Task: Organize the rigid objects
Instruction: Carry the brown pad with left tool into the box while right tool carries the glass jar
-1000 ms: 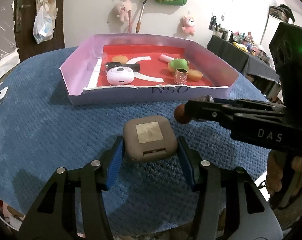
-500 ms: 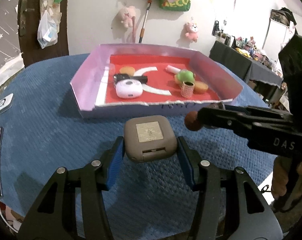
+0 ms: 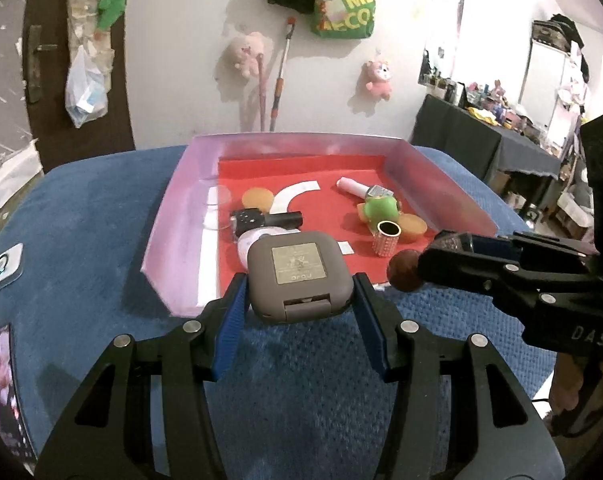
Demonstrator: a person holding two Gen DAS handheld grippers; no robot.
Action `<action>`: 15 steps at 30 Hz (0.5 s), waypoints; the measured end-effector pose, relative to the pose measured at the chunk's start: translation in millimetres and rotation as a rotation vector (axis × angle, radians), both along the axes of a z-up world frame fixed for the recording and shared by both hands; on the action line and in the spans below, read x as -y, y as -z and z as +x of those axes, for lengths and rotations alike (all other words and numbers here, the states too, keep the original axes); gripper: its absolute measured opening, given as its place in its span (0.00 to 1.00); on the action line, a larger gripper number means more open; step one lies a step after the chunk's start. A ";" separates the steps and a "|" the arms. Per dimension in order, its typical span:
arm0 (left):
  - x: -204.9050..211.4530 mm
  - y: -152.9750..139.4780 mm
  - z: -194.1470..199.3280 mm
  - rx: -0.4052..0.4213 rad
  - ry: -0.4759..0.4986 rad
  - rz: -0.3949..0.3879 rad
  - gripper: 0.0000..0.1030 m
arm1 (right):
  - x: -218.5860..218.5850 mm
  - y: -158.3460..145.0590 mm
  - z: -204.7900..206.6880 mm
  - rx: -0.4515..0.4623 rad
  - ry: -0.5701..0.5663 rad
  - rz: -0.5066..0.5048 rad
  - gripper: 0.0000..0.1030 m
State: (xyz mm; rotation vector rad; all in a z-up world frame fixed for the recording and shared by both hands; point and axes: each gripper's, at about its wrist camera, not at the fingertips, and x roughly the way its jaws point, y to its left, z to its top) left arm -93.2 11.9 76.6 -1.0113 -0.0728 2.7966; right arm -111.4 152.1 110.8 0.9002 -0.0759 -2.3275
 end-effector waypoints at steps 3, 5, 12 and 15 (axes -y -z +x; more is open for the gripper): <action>-1.5 3.2 -14.1 0.029 0.029 0.014 0.48 | 0.3 -2.3 -8.9 -0.013 0.013 0.007 0.33; -2.2 6.7 -25.0 0.056 0.049 0.025 0.48 | 0.1 -0.7 -17.2 -0.016 0.025 0.015 0.33; -7.8 23.7 -52.2 0.155 0.097 0.038 0.48 | -3.8 16.1 -48.2 0.025 0.060 0.036 0.33; -10.9 32.7 -60.0 0.201 0.106 0.013 0.48 | -3.6 25.5 -57.9 0.053 0.062 0.044 0.33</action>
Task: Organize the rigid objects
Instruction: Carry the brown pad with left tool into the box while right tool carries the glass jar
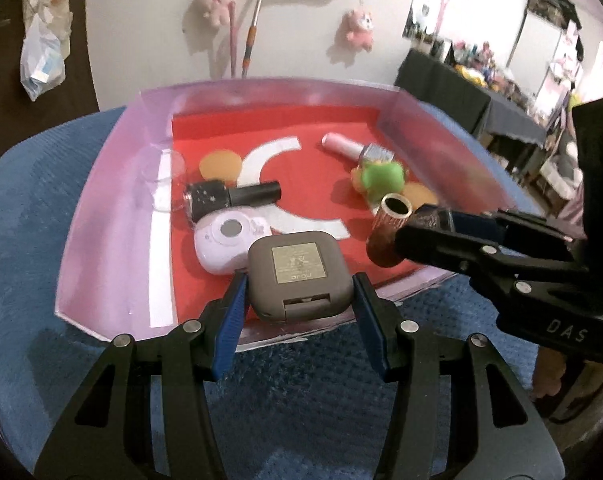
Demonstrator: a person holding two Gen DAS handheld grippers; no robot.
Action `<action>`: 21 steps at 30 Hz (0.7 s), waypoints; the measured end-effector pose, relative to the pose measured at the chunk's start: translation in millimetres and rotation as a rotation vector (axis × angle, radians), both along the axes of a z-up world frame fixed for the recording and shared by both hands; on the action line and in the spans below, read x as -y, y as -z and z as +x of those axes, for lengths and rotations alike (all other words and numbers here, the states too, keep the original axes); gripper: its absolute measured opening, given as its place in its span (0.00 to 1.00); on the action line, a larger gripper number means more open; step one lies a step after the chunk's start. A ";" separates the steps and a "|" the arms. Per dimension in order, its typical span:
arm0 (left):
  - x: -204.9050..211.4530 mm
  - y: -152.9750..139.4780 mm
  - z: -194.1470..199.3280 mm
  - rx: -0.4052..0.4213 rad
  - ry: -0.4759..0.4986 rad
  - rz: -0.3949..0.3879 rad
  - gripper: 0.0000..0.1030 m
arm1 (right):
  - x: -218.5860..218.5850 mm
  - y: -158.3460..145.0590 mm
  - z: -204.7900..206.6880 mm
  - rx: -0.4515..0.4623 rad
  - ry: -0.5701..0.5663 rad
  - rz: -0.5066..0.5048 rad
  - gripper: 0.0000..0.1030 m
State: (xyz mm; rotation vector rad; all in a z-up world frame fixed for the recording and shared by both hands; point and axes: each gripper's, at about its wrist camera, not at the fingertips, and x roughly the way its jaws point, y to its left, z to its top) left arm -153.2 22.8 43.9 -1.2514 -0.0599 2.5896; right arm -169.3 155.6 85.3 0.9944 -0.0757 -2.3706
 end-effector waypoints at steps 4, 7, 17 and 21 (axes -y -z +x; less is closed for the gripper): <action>2.5 4.5 -6.8 0.032 0.007 0.026 0.48 | 2.0 10.5 -5.4 0.027 -0.005 0.014 0.33; 2.9 4.3 -10.0 0.032 -0.001 0.019 0.48 | 3.7 17.7 -8.9 0.046 -0.003 0.027 0.33; 3.9 13.6 -22.8 0.057 -0.025 0.002 0.48 | 2.2 29.3 -9.1 0.067 0.019 0.085 0.33; 4.9 12.3 -26.7 0.060 -0.031 0.001 0.48 | 0.0 34.9 -9.8 0.076 0.035 0.115 0.32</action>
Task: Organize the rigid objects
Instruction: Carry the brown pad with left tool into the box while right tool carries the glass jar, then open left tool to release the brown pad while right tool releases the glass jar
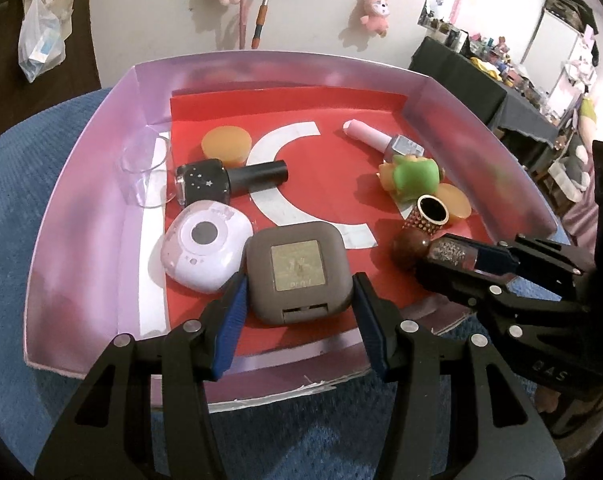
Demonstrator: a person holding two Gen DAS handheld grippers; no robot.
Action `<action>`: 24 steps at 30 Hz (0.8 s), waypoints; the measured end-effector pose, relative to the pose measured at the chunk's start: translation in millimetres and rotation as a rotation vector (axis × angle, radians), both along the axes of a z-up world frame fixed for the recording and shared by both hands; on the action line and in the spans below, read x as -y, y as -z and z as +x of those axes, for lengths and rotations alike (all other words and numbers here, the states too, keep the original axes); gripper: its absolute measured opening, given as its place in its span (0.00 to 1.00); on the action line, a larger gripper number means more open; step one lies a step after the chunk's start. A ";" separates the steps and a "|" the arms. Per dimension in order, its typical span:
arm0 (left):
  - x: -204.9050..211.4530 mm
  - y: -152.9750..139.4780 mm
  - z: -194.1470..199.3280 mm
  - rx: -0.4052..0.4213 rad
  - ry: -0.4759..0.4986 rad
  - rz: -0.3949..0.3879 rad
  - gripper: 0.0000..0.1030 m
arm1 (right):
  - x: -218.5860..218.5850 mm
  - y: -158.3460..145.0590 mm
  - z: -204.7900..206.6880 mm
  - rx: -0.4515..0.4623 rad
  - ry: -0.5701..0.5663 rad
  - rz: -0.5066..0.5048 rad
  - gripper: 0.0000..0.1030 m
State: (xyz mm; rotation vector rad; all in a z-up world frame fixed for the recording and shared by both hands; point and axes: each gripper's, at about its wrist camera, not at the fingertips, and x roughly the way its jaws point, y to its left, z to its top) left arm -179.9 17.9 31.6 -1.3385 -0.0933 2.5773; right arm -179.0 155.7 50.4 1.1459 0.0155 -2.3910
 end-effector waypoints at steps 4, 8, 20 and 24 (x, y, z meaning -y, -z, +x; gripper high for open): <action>-0.4 1.5 -4.6 -0.001 -0.018 -0.035 0.48 | -0.7 1.0 -3.7 -0.011 0.021 0.025 0.32; 2.2 5.0 -7.3 0.000 -0.030 -0.050 0.48 | -1.8 6.3 -10.5 -0.008 0.039 0.041 0.32; 0.2 4.8 -5.7 -0.016 -0.038 -0.072 0.48 | -3.9 9.6 -14.7 0.004 0.051 0.033 0.33; 0.4 5.6 -6.5 -0.027 -0.040 -0.073 0.48 | -4.1 9.1 -14.0 0.007 0.054 0.030 0.33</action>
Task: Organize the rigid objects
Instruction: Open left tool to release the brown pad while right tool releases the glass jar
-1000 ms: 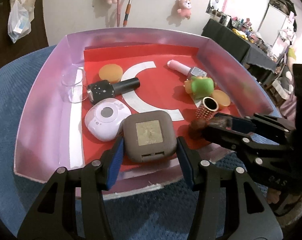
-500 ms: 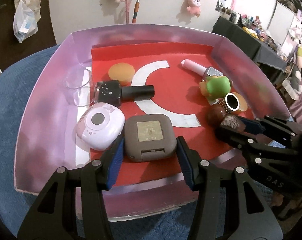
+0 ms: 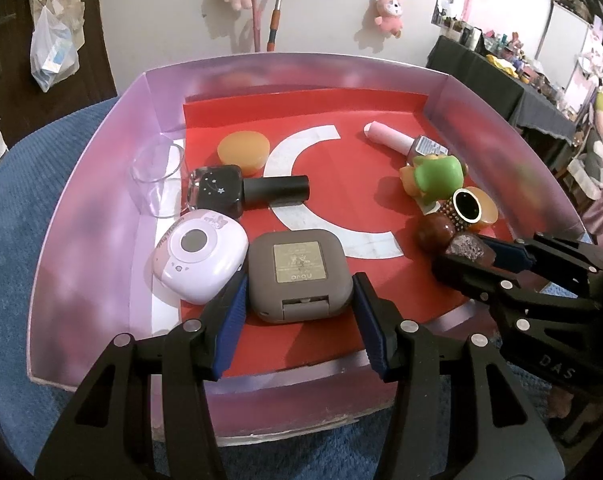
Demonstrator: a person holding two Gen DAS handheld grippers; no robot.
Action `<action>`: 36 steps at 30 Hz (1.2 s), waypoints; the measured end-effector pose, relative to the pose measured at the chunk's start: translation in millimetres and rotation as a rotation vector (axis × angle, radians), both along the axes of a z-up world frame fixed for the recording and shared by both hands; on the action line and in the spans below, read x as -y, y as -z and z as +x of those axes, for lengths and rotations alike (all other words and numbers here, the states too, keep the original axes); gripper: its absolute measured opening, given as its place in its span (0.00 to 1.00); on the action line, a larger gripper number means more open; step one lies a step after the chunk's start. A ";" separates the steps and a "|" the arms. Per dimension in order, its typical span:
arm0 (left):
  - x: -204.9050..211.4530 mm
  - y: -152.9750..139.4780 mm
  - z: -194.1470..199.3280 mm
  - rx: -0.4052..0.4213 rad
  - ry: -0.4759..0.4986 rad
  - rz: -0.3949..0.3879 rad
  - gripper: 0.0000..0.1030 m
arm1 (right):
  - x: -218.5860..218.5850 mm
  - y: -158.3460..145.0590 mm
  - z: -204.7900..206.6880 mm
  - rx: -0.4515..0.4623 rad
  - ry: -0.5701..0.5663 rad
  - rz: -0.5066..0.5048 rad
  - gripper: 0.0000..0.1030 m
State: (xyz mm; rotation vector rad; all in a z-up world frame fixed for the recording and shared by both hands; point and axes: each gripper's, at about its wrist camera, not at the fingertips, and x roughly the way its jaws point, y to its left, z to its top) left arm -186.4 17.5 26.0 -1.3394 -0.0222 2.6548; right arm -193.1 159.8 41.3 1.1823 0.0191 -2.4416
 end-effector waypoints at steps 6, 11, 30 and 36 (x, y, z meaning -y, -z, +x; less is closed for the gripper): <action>-2.7 -0.9 1.2 -0.013 -0.007 -0.017 0.49 | -0.8 -1.5 0.7 -0.001 -0.001 -0.003 0.33; -3.4 -5.7 5.3 -0.034 -0.009 -0.017 0.50 | -2.3 -8.7 5.8 -0.023 0.001 -0.018 0.47; -2.5 -31.1 42.7 -0.163 -0.052 -0.065 0.89 | -11.6 -35.0 38.5 -0.102 0.052 -0.076 0.74; 4.0 -29.3 50.3 -0.176 -0.071 -0.050 0.95 | -15.1 -37.5 52.8 -0.147 0.107 -0.086 0.93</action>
